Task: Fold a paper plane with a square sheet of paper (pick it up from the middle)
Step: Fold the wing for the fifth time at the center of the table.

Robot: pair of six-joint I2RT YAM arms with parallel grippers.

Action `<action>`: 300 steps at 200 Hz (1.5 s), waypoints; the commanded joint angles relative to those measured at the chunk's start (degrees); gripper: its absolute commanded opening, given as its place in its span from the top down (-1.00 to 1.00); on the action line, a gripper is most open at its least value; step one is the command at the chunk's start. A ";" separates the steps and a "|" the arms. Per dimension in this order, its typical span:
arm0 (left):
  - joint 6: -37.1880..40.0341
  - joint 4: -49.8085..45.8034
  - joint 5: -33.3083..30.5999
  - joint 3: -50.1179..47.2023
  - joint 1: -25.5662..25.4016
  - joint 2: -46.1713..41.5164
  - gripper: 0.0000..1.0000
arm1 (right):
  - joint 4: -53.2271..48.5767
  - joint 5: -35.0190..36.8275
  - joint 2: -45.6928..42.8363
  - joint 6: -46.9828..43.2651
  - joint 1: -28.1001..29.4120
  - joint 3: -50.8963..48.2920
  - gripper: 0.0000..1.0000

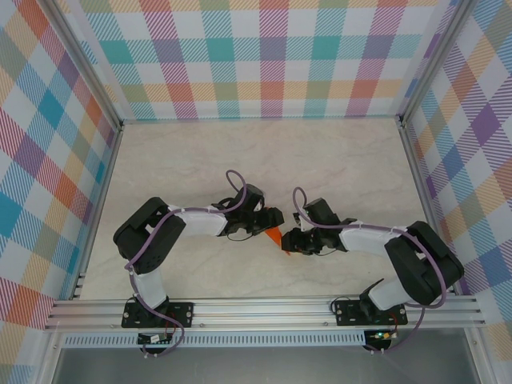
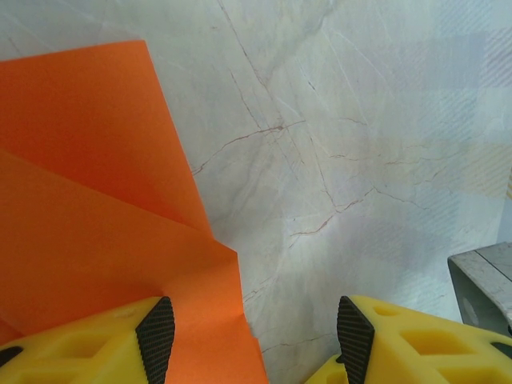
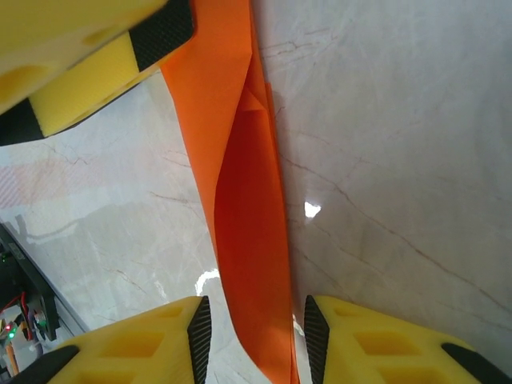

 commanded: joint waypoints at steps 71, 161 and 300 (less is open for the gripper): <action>0.77 -3.19 -1.47 0.23 -0.44 2.52 -0.18 | -4.16 2.17 6.93 -1.63 -0.23 2.01 0.54; 0.70 -3.74 -1.72 0.47 -0.43 2.95 -0.18 | -10.44 8.48 10.69 -1.37 1.29 2.74 0.64; 0.87 -5.50 -2.10 0.81 -0.36 3.46 -0.17 | -5.54 4.87 -13.54 -0.14 3.13 0.97 0.73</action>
